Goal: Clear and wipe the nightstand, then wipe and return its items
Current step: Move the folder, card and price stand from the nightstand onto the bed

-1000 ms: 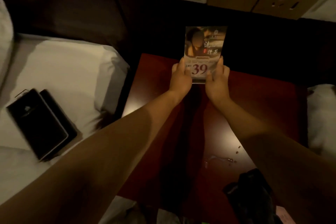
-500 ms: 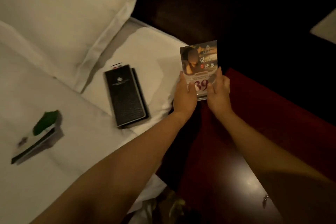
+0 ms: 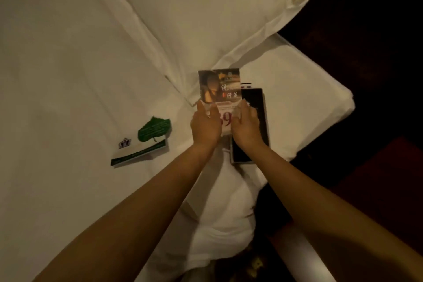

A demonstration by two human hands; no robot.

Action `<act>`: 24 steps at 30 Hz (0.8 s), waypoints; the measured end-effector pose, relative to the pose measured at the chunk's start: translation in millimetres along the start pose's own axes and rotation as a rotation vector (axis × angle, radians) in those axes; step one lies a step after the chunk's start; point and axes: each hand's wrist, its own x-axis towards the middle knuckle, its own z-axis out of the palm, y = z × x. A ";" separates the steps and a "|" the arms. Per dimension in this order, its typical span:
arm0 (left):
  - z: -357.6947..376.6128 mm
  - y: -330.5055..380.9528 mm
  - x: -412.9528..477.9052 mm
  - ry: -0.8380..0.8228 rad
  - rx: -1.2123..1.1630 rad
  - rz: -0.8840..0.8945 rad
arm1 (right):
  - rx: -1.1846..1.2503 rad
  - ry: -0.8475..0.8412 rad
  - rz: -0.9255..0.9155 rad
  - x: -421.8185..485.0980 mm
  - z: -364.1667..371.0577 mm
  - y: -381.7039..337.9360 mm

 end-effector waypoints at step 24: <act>-41.4 -33.2 48.0 -0.015 0.282 0.244 | -0.046 -0.054 0.017 17.2 66.5 -16.9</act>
